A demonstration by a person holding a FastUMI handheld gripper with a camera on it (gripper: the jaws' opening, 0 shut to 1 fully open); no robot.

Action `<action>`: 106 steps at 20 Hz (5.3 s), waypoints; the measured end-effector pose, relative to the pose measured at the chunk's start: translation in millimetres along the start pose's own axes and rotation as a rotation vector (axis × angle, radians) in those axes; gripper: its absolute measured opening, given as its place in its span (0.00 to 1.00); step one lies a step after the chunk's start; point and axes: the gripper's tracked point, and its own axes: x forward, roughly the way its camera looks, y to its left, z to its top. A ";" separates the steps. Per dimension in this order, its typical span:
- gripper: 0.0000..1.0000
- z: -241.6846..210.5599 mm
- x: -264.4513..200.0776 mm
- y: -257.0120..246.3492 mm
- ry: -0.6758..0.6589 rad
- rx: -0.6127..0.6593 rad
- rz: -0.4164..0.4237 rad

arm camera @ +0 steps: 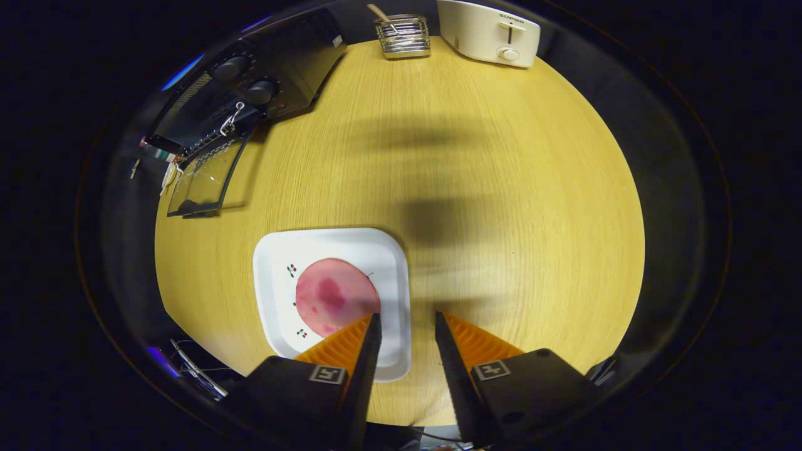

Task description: Open the toaster oven, put the food inside, and close the toaster oven door.

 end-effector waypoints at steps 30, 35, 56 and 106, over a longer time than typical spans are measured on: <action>0.05 27.2 -85.4 178.0 -0.233 0.839 0.607; 0.05 70.4 -74.3 235.6 -0.320 1.019 0.593; 0.09 238.2 -3.2 301.0 -0.554 1.550 0.465; 0.99 78.8 44.0 311.8 -0.385 0.027 -0.106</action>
